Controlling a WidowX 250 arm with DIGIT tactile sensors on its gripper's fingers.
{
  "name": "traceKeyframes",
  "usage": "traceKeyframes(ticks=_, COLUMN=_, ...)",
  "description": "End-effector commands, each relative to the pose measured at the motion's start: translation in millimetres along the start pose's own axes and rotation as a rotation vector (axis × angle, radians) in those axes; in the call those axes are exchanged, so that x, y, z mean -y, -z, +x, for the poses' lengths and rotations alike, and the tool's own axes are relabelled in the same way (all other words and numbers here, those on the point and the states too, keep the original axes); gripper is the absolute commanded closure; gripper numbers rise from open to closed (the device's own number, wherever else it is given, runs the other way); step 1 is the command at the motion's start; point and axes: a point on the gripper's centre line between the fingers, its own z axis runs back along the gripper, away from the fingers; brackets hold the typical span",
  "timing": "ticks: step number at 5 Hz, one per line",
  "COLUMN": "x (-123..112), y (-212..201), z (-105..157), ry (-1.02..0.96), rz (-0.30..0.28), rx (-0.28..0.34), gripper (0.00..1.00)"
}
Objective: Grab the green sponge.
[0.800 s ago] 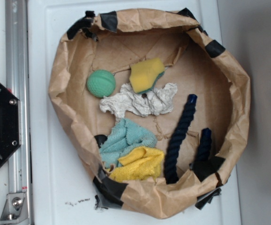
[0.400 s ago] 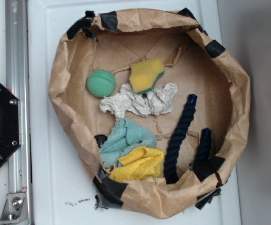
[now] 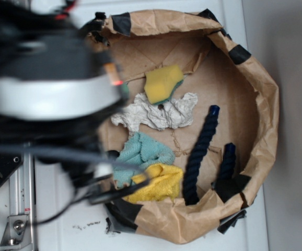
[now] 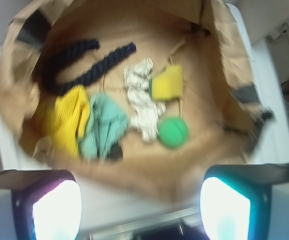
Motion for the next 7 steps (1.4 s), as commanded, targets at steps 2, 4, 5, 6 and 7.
traceKeyframes(ticks=2, x=-39, y=107, z=59, ry=-0.242, rz=-0.038, rx=-0.061, gripper=0.0)
traceKeyframes(ticks=4, x=-37, y=114, z=34, ry=0.046, rz=-0.131, rx=-0.157, gripper=0.0)
traceKeyframes(ticks=5, x=-36, y=123, z=45, ry=0.063, rz=-0.075, rx=-0.129, gripper=0.0)
traceKeyframes(ticks=6, x=-40, y=136, z=60, ry=0.091, rz=0.003, rx=-0.123, gripper=0.0)
traceKeyframes(ticks=7, x=-36, y=135, z=66, ry=0.1, rz=0.039, rx=-0.076, gripper=1.0)
